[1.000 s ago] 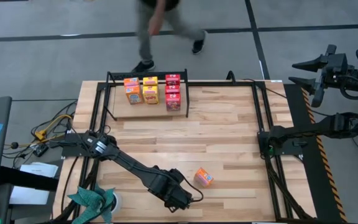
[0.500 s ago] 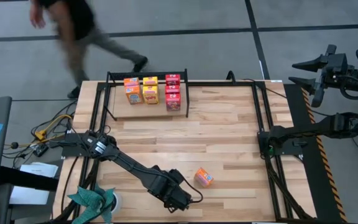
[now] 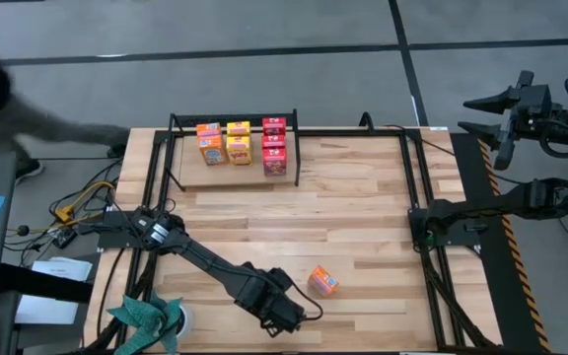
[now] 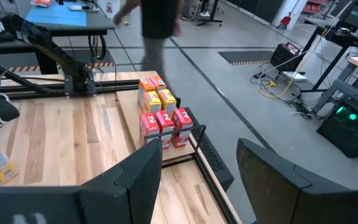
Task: Stack cereal on shelf
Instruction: Put the yellow cereal box on the shelf aligned with the other yellow cereal box
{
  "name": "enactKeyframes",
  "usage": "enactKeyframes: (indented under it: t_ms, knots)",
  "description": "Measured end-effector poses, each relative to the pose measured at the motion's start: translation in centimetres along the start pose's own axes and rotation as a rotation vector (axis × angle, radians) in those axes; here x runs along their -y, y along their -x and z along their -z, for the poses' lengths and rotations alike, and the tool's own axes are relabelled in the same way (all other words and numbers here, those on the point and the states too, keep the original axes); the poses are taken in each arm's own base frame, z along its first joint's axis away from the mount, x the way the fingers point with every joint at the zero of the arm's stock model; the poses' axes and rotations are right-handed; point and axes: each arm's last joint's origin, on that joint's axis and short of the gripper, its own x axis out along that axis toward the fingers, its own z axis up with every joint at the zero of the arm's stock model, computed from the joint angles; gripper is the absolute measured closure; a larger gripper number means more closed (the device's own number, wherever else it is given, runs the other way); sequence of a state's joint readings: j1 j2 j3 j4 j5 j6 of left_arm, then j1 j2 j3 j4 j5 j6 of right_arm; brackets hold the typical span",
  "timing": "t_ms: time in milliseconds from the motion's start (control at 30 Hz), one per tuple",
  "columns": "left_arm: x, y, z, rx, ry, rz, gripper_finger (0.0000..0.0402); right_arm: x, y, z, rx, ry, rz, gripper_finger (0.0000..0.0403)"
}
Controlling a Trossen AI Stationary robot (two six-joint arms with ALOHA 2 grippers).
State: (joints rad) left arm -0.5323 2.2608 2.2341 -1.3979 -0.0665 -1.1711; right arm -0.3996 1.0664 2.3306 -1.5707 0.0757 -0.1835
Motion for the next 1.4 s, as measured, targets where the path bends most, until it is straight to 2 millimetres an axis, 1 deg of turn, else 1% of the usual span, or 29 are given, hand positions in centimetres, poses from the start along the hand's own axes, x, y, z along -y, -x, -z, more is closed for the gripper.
enactKeyframes:
  t_ms: [133,200,267,367,500,600,633,733,800,967,1067,1133,1233,1400]
  knots:
    - [-0.3,0.2,-0.2,-0.007,-0.005,-0.009,0.0258,0.0,0.0,0.0,0.0,0.0,0.0,0.0171]
    - [-0.8,1.1,-0.3,-0.014,-0.015,-0.018,0.0262,0.0,0.0,0.0,0.0,0.0,0.0,0.0171]
    - [-1.4,2.6,-0.6,-0.011,-0.033,-0.015,0.0264,0.0,0.0,0.0,0.0,0.0,0.0,0.0171]
    - [-3.0,4.6,-0.9,-0.015,-0.09,-0.046,0.0265,0.0,0.0,0.0,0.0,0.004,0.0,0.0171]
    - [-5.3,7.8,-1.9,0.027,-0.207,0.008,0.0265,0.0,0.0,0.0,0.0,0.006,0.0,0.0171]
    - [-7.9,9.8,-3.6,0.076,-0.24,0.008,0.0265,0.0,0.0,0.0,0.0,0.007,0.0,0.0171]
    - [-8.7,10.1,-4.2,0.096,-0.245,-0.002,0.0265,0.0,0.0,0.0,0.0,0.008,0.0,0.0171]
    - [-12.2,11.0,-6.0,0.121,-0.239,-0.044,0.0265,0.0,0.0,0.0,0.0,0.008,0.0,0.0171]
    - [-14.8,11.1,-6.9,0.107,-0.249,-0.079,0.0265,0.0,0.0,0.0,0.0,0.008,0.0,0.0171]
    - [-21.2,10.3,-8.1,0.054,-0.284,-0.203,0.0265,0.0,0.0,0.0,0.0,0.008,0.001,0.0171]
    - [-24.4,10.1,-8.7,0.036,-0.33,-0.255,0.0265,0.0,0.0,0.0,0.0,0.008,0.001,0.0171]
    - [-26.1,10.1,-9.4,0.038,-0.364,-0.267,0.0265,0.0,0.0,0.0,-0.001,0.008,0.001,0.0171]
    - [-28.0,10.4,-10.3,0.044,-0.435,-0.276,0.0265,0.0,0.0,0.0,-0.001,0.008,0.002,0.0171]
    - [-30.2,10.5,-12.2,0.099,-0.528,-0.281,0.0265,0.0,0.0,0.0,-0.001,0.0,0.002,0.0171]
